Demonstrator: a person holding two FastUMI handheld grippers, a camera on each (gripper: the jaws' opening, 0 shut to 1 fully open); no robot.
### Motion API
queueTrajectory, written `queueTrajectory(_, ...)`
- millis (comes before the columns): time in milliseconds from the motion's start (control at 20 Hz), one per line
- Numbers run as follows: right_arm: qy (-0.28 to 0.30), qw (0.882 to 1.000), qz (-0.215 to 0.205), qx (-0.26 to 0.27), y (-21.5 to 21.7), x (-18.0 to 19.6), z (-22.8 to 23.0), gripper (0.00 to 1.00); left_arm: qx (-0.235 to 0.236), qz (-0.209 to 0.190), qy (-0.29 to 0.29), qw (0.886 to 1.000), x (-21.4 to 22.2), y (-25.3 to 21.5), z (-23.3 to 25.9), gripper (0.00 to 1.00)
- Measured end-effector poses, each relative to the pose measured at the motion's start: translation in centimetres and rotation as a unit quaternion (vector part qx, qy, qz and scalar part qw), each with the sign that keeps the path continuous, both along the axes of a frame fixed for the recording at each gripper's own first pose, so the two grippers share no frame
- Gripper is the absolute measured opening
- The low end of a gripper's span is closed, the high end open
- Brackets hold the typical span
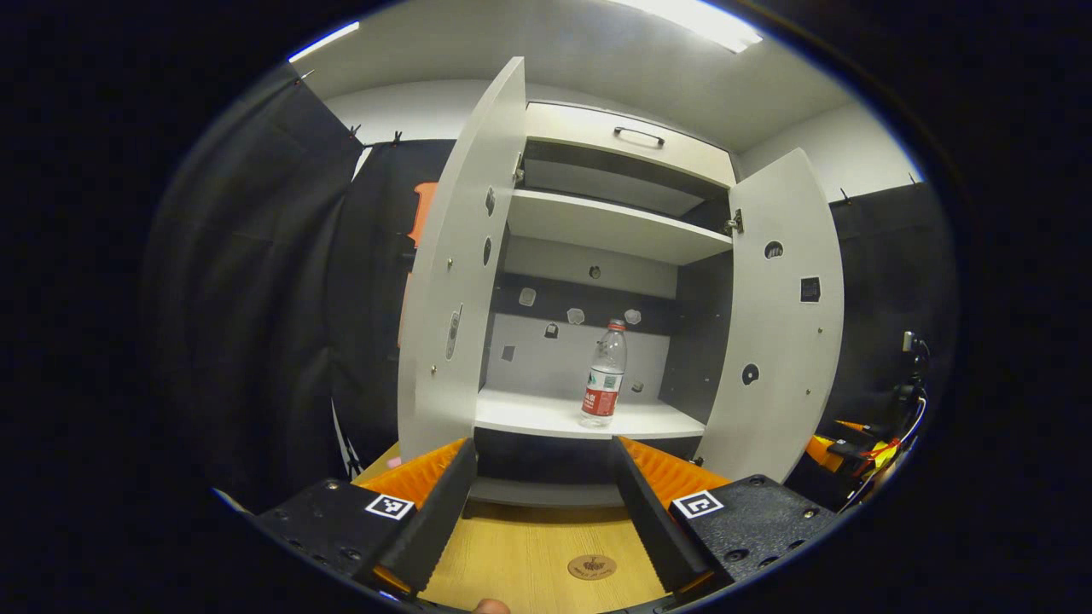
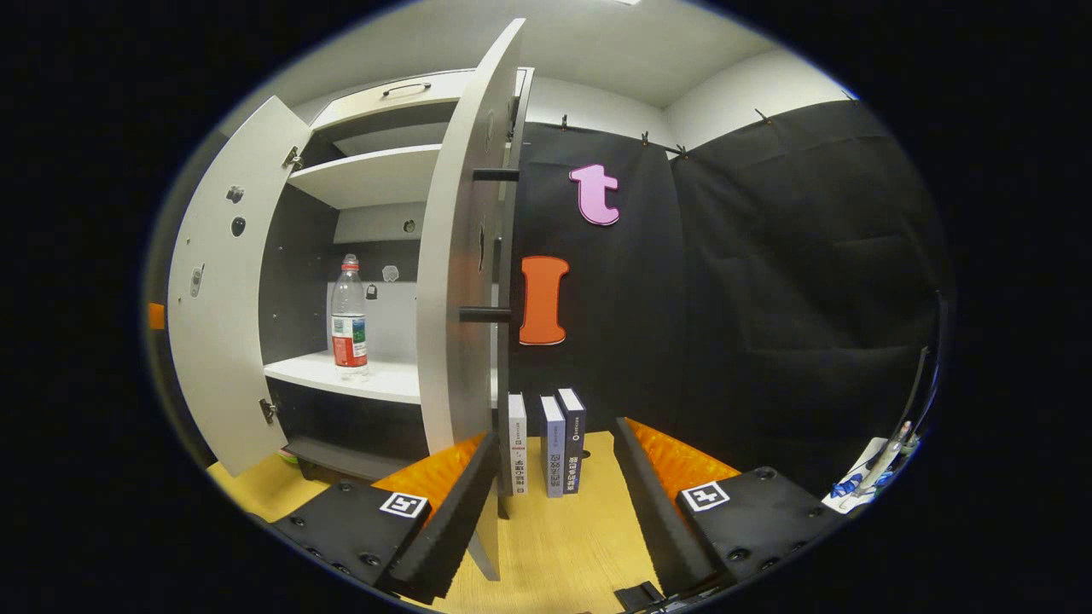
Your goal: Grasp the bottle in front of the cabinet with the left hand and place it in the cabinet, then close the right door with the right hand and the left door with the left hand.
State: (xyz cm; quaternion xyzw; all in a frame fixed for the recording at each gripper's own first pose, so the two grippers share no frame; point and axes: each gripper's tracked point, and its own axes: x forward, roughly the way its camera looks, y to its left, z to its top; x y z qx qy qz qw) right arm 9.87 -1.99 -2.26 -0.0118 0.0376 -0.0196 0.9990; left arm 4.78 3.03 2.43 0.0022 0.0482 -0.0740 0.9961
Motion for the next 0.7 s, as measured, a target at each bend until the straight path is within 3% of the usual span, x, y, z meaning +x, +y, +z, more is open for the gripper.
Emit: queueTrajectory(700, 0.001, 0.996, 0.088, 0.009, 7.6, 0.8, -0.2, 0.95, -0.001, 0.022, 0.003, 1.0, 0.3, 1.4, -0.3, 0.95)
